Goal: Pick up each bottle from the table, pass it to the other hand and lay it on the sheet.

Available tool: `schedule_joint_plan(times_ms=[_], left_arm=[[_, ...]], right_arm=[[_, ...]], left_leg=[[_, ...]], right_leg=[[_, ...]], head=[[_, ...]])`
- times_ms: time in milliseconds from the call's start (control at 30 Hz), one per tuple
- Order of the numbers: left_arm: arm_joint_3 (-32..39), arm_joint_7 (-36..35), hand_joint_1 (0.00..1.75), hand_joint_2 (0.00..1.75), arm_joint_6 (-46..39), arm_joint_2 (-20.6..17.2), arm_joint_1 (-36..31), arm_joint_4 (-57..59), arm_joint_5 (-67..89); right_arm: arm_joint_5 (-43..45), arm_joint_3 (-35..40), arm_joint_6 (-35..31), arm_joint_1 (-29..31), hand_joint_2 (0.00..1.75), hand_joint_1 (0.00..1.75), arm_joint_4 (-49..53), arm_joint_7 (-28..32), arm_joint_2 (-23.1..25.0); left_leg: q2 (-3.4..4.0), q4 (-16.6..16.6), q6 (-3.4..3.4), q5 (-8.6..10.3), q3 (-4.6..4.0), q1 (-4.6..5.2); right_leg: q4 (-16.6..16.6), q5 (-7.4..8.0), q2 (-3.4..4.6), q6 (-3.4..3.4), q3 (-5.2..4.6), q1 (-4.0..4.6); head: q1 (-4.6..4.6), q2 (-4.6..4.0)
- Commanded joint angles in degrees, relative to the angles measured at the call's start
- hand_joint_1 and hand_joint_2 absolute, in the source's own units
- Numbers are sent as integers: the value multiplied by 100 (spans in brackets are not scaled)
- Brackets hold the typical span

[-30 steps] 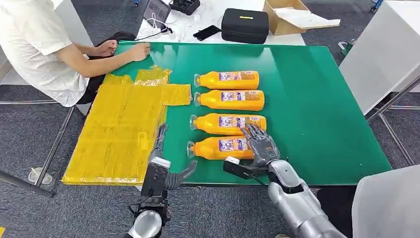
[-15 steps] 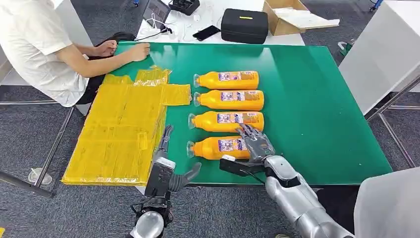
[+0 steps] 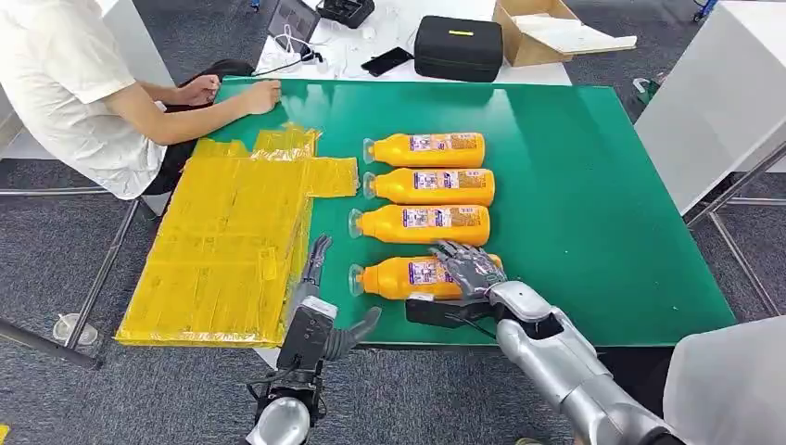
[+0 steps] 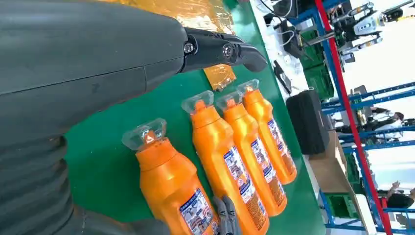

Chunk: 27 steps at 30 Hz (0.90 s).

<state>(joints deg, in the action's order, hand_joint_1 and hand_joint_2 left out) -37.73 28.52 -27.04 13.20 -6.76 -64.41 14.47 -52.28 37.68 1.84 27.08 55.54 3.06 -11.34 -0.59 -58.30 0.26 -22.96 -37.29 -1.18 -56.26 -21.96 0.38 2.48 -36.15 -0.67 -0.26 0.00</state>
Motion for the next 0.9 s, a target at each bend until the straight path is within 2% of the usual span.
schedule_joint_plan(times_ms=[33,67,100,133,167,200,267,300,333,467,533,567,633,700,800,833,900], left_arm=[[-97,-95,0,175,13,-134,-163,114,91],[-91,-111,0,175,-3,-138,-157,106,119],[-95,-121,0,175,14,-139,-157,117,125],[-94,-121,0,175,15,-139,-156,117,125],[-95,-121,0,175,4,-138,-154,127,140],[-96,-122,0,175,9,-137,-153,129,138],[-96,-123,0,175,9,-137,-152,130,138],[-96,-123,0,175,9,-137,-152,130,138],[-96,-123,0,175,9,-136,-152,130,138],[-96,-123,0,175,9,-136,-152,130,137],[-96,-123,0,175,9,-136,-152,130,137],[-96,-124,0,175,13,-135,-153,130,136],[-104,-128,0,175,14,-127,-153,136,131],[-121,-126,0,175,14,-125,-154,136,106],[-143,-88,0,175,-17,-116,-162,140,78],[-144,-78,0,175,-25,-112,-164,142,67],[-151,-32,0,175,-71,-108,-173,160,47]], right_arm=[[220,804,369,338,175,0,-191,-277,-481],[295,824,388,308,175,0,-193,-299,-507],[335,828,384,254,175,47,-194,-321,-531],[335,830,384,244,175,115,-198,-321,-536],[364,803,357,185,175,147,-236,-404,-550],[369,795,361,165,175,168,-264,-428,-562],[367,802,361,146,175,168,-279,-421,-579],[367,802,361,146,175,168,-279,-421,-579],[367,800,361,156,175,168,-279,-420,-577],[367,799,361,164,175,168,-277,-420,-571],[367,799,361,164,175,168,-277,-420,-571],[386,779,379,168,175,175,-318,-462,-555],[461,682,416,89,175,175,-497,-565,-553],[522,536,369,-27,175,175,-676,-572,-541],[854,183,212,-240,175,175,-796,-384,-480],[908,128,176,-274,175,175,-813,-335,-478],[1153,-129,21,-399,175,175,-800,-125,-383]], left_leg=[[1,2,4,-5,16,3],[1,1,6,-10,28,6],[-3,3,5,-6,22,6],[-7,4,4,-2,16,2],[-5,4,6,-7,30,4],[-8,6,5,-4,23,3],[-6,5,3,-3,18,2],[-4,8,9,-15,51,8],[-6,6,4,-5,25,2],[-8,5,3,-3,26,1],[-9,8,8,-10,52,7],[-5,6,7,-8,43,5],[-3,4,4,-4,32,2],[-13,11,8,-8,55,6],[-22,10,4,-2,43,-2],[-28,19,8,-8,70,3],[-22,9,5,-3,53,-1]], right_leg=[[1,-6,-5,-5,16,-1],[-2,-12,-7,-8,27,-3],[1,-9,-10,-6,23,-3],[4,-5,-11,-5,18,0],[4,-11,-13,-8,32,-1],[6,-8,-13,-7,26,-1],[5,-6,-9,-5,22,0],[5,-19,-13,-12,53,-3],[6,-8,-11,-7,29,1],[6,-6,-11,-5,28,1],[6,-16,-17,-11,53,-2],[6,-12,-13,-9,45,-1],[6,-6,-8,-6,33,1],[10,-16,-22,-12,59,-1],[15,-9,-26,-7,48,4],[20,-20,-39,-13,77,2],[15,-10,-27,-7,56,4]], head=[[2,0],[0,0],[2,0],[0,0],[2,0],[2,0],[0,0],[2,0],[0,2],[2,0],[2,0],[0,0],[2,0],[2,0],[2,0],[0,0],[4,0]])
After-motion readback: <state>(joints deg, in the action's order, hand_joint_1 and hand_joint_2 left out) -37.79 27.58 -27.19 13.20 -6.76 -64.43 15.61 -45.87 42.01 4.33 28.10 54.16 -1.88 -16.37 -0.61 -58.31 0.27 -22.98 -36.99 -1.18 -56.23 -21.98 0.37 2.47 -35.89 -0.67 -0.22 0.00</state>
